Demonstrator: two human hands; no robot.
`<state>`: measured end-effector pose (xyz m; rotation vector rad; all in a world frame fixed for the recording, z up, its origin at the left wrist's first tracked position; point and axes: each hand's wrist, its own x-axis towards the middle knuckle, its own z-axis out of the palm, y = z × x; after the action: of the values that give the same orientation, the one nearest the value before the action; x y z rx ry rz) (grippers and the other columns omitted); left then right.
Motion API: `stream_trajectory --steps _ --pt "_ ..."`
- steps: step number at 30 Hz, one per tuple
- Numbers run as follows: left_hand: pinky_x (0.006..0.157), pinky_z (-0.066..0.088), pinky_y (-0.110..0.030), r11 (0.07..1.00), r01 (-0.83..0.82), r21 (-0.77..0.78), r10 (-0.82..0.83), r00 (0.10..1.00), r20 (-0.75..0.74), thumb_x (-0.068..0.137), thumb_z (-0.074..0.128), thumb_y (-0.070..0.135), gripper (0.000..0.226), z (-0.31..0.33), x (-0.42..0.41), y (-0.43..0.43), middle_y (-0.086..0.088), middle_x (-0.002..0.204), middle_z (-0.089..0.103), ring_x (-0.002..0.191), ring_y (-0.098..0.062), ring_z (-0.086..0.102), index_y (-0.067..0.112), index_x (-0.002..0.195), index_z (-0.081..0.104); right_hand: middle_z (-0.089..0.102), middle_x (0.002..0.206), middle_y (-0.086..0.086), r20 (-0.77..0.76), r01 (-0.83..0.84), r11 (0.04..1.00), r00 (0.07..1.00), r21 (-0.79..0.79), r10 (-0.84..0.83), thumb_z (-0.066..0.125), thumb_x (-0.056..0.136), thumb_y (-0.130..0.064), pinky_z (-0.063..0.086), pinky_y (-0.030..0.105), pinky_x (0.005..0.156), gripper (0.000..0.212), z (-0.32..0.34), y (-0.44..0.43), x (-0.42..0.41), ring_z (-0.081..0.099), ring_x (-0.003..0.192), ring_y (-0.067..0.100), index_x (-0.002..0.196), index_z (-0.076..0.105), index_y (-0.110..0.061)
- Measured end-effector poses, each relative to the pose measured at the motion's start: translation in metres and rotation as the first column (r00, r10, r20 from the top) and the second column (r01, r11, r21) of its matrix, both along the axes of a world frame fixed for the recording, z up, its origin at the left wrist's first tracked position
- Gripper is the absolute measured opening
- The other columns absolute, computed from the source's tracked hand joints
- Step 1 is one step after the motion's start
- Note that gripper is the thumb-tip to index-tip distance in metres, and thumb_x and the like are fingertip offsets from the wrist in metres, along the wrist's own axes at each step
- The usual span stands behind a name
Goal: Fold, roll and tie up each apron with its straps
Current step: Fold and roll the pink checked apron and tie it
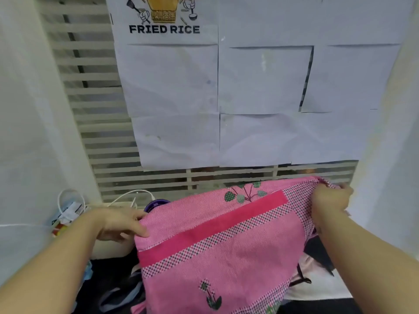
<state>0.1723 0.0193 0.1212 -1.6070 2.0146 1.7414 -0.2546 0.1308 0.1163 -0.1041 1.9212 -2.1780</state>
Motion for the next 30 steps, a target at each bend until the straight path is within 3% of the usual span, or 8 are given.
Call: stream_trajectory --steps 2,5,9,11,15,21,26,30 --pt "0.078 0.04 -0.021 0.975 0.094 -0.203 -0.021 0.941 0.338 0.08 0.074 0.02 0.033 0.003 0.002 -0.011 0.007 0.107 0.06 0.089 -0.006 0.052 0.025 0.11 0.063 0.051 0.134 0.017 0.033 0.013 0.998 0.999 0.061 -0.015 0.049 0.095 -0.009 0.039 0.035 0.101 0.05 -0.002 0.004 0.002 0.052 0.12 0.03 0.142 0.034 -0.017" --pt "0.053 0.036 -0.012 0.827 0.233 -0.512 0.123 0.813 0.57 0.089 0.064 0.022 0.015 0.013 -0.005 -0.016 0.002 0.085 0.061 0.075 -0.009 0.049 0.015 0.101 0.068 0.046 0.136 0.023 0.017 -0.015 0.984 1.0 0.178 0.012 0.045 0.096 -0.007 0.04 0.038 0.1 0.049 -0.007 0.005 0.008 0.054 0.116 0.035 0.143 0.032 -0.014" --pt "0.074 0.037 -0.029 0.544 -0.341 -0.767 0.426 0.899 -0.097 0.092 0.061 0.021 0.016 0.013 -0.008 -0.026 -0.01 0.104 0.062 0.094 -0.024 0.055 0.012 0.105 0.064 0.043 0.135 0.023 -0.015 -0.038 0.971 0.999 0.238 0.043 0.046 0.095 -0.005 0.046 0.041 0.091 0.051 -0.017 0.008 0.007 0.054 0.11 0.037 0.143 0.032 -0.018" --pt "0.087 0.037 -0.032 0.478 -0.407 -0.778 0.412 0.886 -0.211 0.094 0.057 0.017 0.026 0.008 -0.013 -0.026 -0.011 0.121 0.061 0.11 -0.028 0.055 0.007 0.118 0.059 0.045 0.133 0.025 -0.053 -0.046 0.957 0.997 0.286 0.064 0.046 0.095 -0.003 0.046 0.041 0.086 0.05 -0.022 0.006 0.007 0.054 0.109 0.038 0.142 0.033 -0.017" --pt "0.092 0.042 -0.034 0.498 -0.346 -0.795 0.447 0.888 -0.107 0.093 0.06 0.024 0.032 -0.014 -0.01 -0.033 -0.012 0.124 0.062 0.112 -0.03 0.058 0.009 0.121 0.061 0.06 0.113 0.022 -0.201 -0.09 0.894 0.96 0.439 0.196 0.045 0.097 -0.01 0.043 0.032 0.064 0.043 -0.043 0.0 0.004 0.055 0.083 0.032 0.138 0.038 -0.016" --pt "0.066 0.041 -0.028 0.799 -0.274 -0.535 0.423 0.889 0.177 0.089 0.064 0.034 0.021 -0.061 0.003 -0.025 -0.006 0.08 0.063 0.084 -0.025 0.06 0.016 0.08 0.067 0.059 0.122 0.023 -0.196 -0.169 0.576 0.834 0.8 0.516 0.046 0.096 -0.008 0.044 0.036 0.078 0.033 -0.088 -0.006 0.002 0.057 0.102 0.039 0.126 0.057 -0.009" --pt "0.074 0.04 -0.035 0.591 -0.418 -0.69 0.62 0.782 0.057 0.087 0.069 0.018 0.026 -0.096 0.01 -0.017 -0.026 0.1 0.067 0.09 -0.036 0.06 -0.005 0.101 0.07 0.061 0.12 0.024 -0.144 -0.111 0.455 0.859 0.884 0.491 0.048 0.093 -0.004 0.046 0.047 0.094 0.03 -0.12 -0.001 -0.018 0.057 0.105 0.042 0.118 0.063 -0.004" --pt "0.075 0.042 -0.034 0.682 -0.386 -0.622 0.623 0.751 0.218 0.084 0.071 0.03 0.022 -0.115 0.014 -0.019 -0.018 0.09 0.067 0.084 -0.03 0.058 0.008 0.08 0.069 0.057 0.123 0.025 -0.074 -0.109 0.373 0.893 0.921 0.445 0.047 0.091 -0.004 0.042 0.049 0.1 0.03 -0.131 -0.001 -0.027 0.052 0.113 0.044 0.117 0.063 -0.003"
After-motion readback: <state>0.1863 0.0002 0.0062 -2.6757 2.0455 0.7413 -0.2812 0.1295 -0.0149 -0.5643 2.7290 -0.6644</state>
